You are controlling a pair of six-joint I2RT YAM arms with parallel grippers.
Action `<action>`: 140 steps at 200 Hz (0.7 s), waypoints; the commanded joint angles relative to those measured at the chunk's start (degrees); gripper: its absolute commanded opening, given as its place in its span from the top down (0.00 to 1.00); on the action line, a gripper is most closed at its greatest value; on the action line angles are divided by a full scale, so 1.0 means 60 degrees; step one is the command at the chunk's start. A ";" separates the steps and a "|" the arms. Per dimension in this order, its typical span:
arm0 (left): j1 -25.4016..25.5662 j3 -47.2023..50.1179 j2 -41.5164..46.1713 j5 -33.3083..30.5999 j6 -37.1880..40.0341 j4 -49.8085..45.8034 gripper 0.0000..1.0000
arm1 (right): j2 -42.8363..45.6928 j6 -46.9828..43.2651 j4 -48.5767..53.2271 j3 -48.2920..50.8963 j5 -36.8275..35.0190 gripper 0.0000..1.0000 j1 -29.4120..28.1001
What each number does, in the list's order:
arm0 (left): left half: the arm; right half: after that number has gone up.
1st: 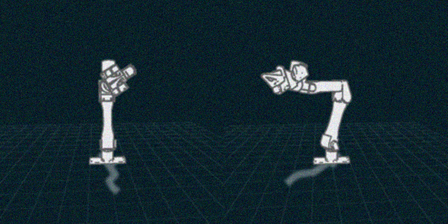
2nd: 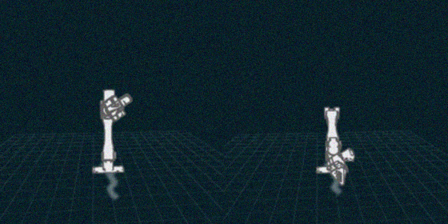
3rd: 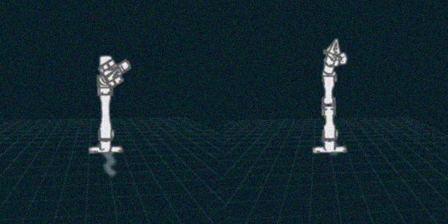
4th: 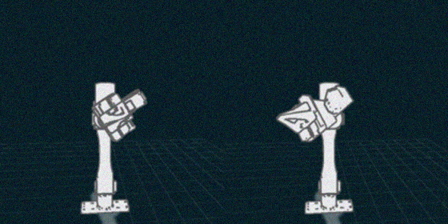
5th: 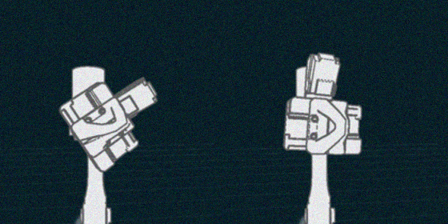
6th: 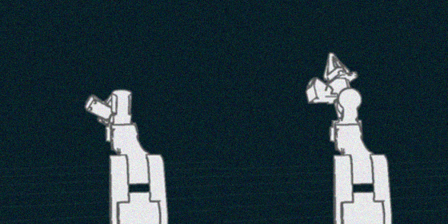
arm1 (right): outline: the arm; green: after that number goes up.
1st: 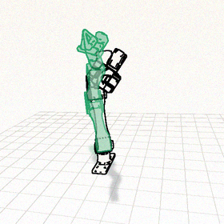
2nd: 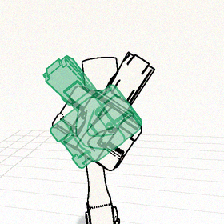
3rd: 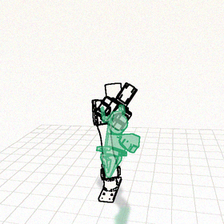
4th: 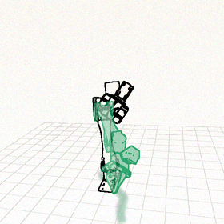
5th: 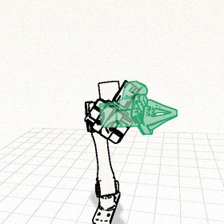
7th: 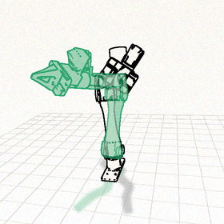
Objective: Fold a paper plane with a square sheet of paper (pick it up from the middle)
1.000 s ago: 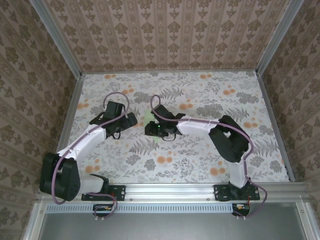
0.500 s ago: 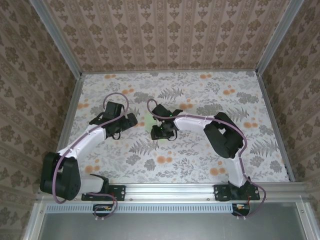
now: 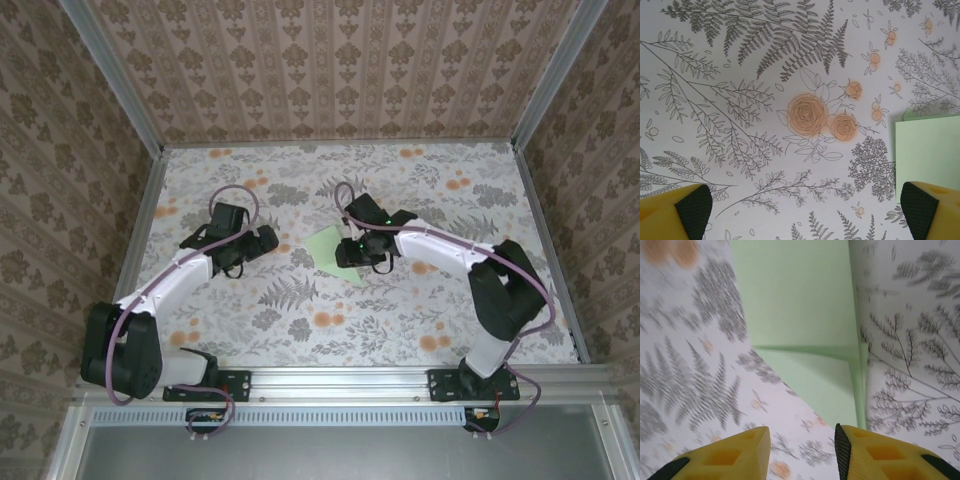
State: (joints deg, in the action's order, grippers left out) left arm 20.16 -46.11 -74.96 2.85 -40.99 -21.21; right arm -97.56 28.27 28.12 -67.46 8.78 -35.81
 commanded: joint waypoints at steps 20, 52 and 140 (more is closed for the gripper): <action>0.0031 0.0078 -0.0161 0.0515 -0.0169 0.0458 0.00 | -0.0331 0.2393 -0.1744 0.0426 -0.0922 0.59 -0.0118; 0.0124 0.0046 -0.0306 0.0644 -0.0179 0.0576 0.00 | -0.1189 0.2869 -0.1785 0.0133 -0.0747 0.60 -0.0162; 0.0410 -0.0076 -0.0656 0.1274 -0.0250 0.0810 0.01 | -0.1784 0.1702 -0.1273 0.0652 -0.0532 0.61 -0.0010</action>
State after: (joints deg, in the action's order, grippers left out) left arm 21.80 -46.11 -78.13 8.47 -41.47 -17.06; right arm -107.68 42.78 18.09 -65.71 5.10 -36.25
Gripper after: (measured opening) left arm 0.987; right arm 0.390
